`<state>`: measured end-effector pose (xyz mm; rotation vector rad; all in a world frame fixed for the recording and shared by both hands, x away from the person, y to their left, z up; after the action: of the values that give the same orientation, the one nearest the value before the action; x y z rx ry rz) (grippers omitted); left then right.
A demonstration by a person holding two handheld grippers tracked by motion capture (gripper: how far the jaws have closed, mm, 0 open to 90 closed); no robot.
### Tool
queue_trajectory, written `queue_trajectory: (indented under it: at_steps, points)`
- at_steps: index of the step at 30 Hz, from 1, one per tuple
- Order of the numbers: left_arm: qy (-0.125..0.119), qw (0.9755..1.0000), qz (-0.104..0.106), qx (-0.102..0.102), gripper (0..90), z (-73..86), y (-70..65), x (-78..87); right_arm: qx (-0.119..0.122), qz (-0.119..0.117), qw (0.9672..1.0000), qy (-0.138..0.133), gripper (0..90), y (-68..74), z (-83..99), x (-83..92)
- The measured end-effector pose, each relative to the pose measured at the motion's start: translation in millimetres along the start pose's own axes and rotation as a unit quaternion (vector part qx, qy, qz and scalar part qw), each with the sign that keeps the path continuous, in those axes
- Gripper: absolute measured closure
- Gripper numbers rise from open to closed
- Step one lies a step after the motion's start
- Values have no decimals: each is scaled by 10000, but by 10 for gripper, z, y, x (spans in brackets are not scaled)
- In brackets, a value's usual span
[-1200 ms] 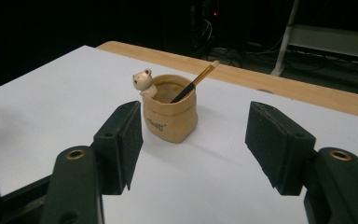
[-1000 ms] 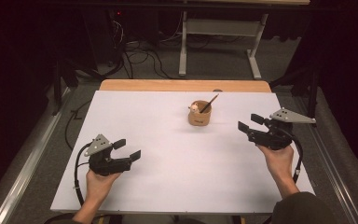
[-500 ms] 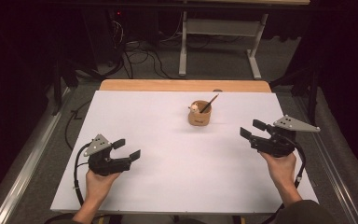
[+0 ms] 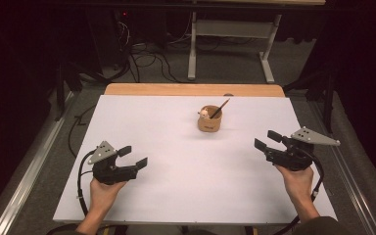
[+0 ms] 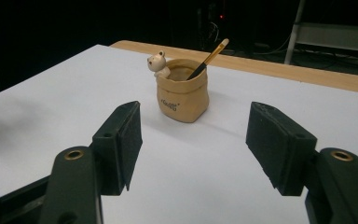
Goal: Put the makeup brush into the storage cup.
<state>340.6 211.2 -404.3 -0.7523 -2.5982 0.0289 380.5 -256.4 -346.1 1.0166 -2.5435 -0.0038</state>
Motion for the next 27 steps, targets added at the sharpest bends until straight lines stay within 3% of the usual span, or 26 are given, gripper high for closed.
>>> queue_trajectory:
  at_steps: [27]
  points:
    - [-11,10000,15,21,218,-2,3,2,-132,-122,9998,-9,373,65,245,12]
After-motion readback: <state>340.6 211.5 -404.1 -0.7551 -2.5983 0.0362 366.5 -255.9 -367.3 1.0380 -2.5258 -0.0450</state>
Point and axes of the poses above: each handheld gripper's, and its own axes: x roughly backward along the jaws, z roughly out of its underside, y roughly to its left, the point moved 3 cm from there along -x, roughly forward along the jaws, and after that the axes turned 6 degrees about -z, right-handed, at the moved point
